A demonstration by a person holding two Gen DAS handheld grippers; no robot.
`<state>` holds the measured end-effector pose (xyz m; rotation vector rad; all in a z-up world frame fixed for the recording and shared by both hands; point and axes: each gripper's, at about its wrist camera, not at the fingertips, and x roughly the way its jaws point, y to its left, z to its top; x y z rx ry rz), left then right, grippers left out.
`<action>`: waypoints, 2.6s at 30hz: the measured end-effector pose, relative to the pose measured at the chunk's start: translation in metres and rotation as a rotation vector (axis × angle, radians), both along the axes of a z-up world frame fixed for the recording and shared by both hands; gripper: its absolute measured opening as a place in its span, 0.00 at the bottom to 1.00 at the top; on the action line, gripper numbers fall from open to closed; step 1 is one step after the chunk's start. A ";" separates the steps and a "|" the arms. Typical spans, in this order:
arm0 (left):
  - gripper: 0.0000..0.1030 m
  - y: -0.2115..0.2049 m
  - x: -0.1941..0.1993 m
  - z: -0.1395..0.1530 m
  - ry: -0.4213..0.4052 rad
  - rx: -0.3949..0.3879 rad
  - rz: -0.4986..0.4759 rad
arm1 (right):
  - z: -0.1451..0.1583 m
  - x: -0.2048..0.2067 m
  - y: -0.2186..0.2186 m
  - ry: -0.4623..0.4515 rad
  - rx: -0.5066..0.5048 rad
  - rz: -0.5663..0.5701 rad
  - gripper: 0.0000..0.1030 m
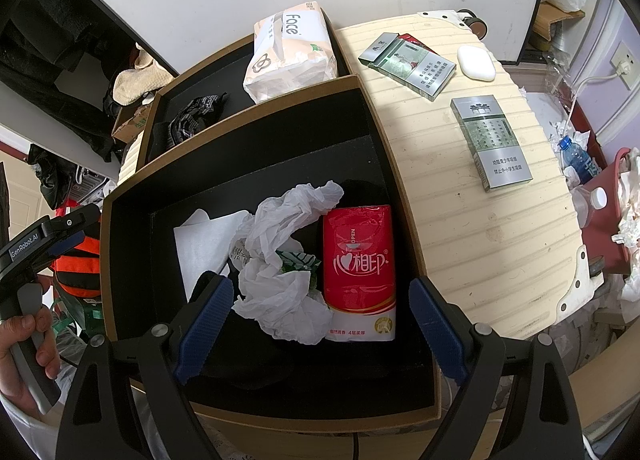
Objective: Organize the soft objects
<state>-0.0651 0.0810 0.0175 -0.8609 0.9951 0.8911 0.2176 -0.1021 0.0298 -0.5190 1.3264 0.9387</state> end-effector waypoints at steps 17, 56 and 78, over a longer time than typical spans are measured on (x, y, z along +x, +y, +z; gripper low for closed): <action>0.88 0.000 0.000 0.000 -0.001 0.000 0.000 | 0.000 0.000 0.001 -0.001 0.001 -0.003 0.86; 0.88 0.001 -0.001 0.000 -0.002 -0.001 0.002 | -0.002 0.000 0.003 -0.008 0.003 -0.012 0.86; 0.88 0.014 0.018 0.035 -0.211 0.165 0.129 | 0.001 -0.014 0.003 0.054 0.035 -0.015 0.86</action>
